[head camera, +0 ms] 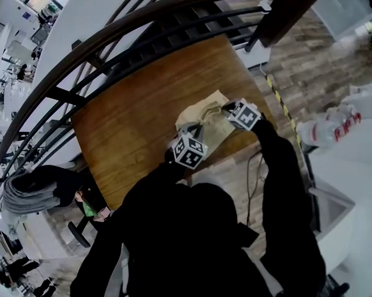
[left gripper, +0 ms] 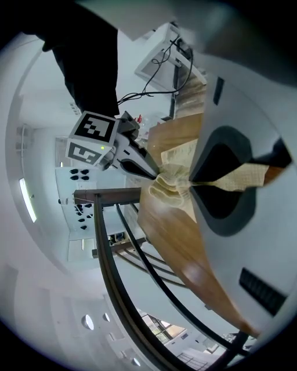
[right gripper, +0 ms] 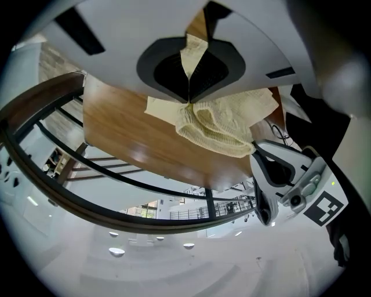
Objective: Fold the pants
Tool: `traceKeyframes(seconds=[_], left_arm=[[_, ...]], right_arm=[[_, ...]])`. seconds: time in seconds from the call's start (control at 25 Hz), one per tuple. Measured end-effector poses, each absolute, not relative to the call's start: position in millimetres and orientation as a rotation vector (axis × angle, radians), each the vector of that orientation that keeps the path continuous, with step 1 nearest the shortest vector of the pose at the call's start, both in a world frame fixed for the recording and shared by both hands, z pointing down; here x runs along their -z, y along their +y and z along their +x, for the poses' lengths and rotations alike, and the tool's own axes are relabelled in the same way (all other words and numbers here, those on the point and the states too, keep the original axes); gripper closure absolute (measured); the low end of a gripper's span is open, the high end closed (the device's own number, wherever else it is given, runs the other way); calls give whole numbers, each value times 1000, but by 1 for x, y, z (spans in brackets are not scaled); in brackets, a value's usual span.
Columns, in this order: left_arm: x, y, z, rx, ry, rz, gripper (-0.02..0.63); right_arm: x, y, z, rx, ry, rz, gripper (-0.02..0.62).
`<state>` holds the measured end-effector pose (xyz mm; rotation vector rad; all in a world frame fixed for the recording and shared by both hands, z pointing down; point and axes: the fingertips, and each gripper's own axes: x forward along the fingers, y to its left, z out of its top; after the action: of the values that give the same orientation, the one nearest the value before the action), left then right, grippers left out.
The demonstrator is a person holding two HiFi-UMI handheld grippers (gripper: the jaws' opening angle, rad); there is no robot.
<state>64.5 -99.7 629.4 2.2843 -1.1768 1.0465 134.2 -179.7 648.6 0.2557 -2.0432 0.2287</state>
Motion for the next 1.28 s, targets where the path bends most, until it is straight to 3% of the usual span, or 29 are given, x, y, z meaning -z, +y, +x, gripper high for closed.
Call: traceKeyframes(seconds=[0.44, 0.72, 1.28], left_arm=[[-665, -64, 97, -1296, -994, 2419, 586], [-656, -44, 117, -1156, -858, 2448, 531], [-621, -64, 81, -916, -997, 2349, 534]], right_arm=[[-676, -147, 158, -257, -1949, 185, 584], [-666, -134, 169, -312, -1967, 192, 584], [-619, -132, 148, -510, -2177, 561, 584]])
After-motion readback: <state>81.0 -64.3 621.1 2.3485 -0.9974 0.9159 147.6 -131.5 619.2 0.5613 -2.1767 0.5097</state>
